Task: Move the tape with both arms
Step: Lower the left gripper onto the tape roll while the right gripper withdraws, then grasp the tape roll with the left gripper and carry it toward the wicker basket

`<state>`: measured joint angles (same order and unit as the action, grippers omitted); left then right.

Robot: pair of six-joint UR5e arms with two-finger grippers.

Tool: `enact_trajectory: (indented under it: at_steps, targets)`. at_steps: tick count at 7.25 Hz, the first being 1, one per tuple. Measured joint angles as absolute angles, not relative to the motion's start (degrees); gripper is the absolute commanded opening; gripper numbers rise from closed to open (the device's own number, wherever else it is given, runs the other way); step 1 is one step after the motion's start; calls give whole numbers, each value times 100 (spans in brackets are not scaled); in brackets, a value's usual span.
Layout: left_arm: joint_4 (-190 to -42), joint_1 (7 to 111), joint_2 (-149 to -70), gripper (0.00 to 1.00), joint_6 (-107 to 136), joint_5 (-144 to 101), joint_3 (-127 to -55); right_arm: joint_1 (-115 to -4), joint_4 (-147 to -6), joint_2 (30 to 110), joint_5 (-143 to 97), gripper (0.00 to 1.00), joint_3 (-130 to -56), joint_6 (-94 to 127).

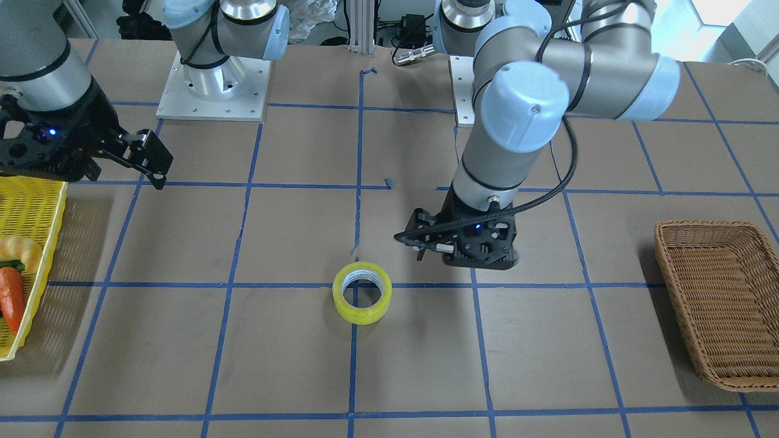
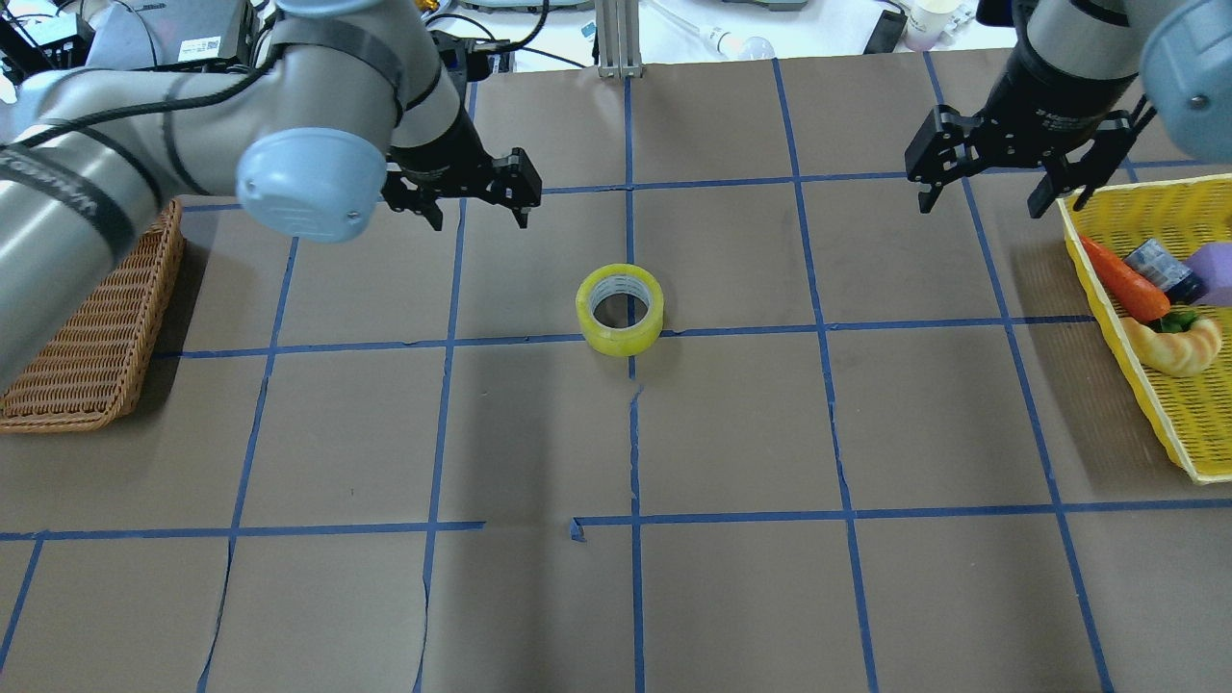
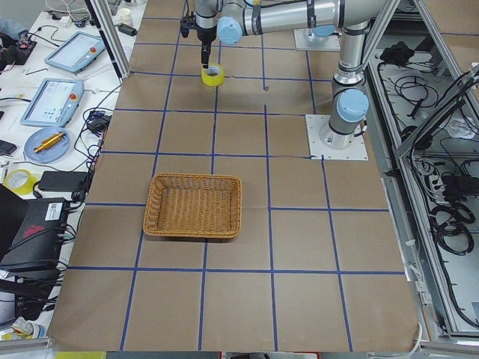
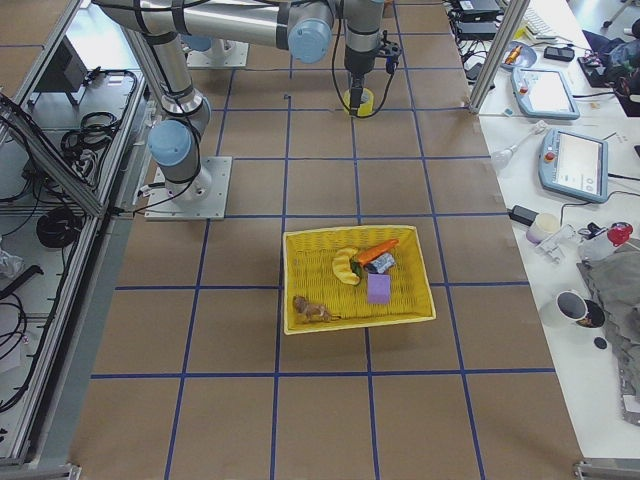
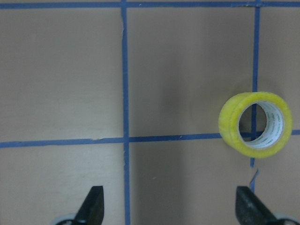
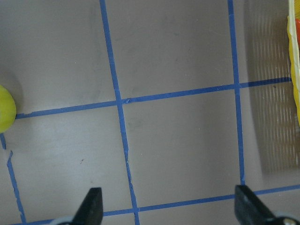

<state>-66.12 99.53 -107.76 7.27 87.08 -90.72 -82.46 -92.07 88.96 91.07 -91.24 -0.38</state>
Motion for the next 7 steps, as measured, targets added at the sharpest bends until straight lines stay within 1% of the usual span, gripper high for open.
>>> enact_trajectory:
  at_steps: [1,2,3,4,5,6,7]
  targets:
    - [-6255,10178,-11125,93,1092,8726,-9079,-8272,-9081,8997,9082,100,-9100,-47]
    - [-5960,10319,-11439,95,1364,8750,-9113,-8363,-9015,9075,9069,100,-9094,-40]
    - [-5623,10409,-11692,95,1509,8756,-9213,-8533,-8980,9137,9061,100,-9100,-34]
    - [-5297,10453,-11877,90,1565,8743,-9361,-8684,-8967,9163,9056,100,-9105,-32]
    - [-5084,10477,-12038,71,1593,8686,-9518,-8776,-8961,9171,9060,100,-9115,-31]
    - [-4988,10505,-12137,50,1607,8592,-9617,-8813,-8958,9176,9066,100,-9125,-37]
    - [-4955,10530,-12180,21,1618,8501,-9668,-8827,-8954,9178,9071,100,-9132,-50]
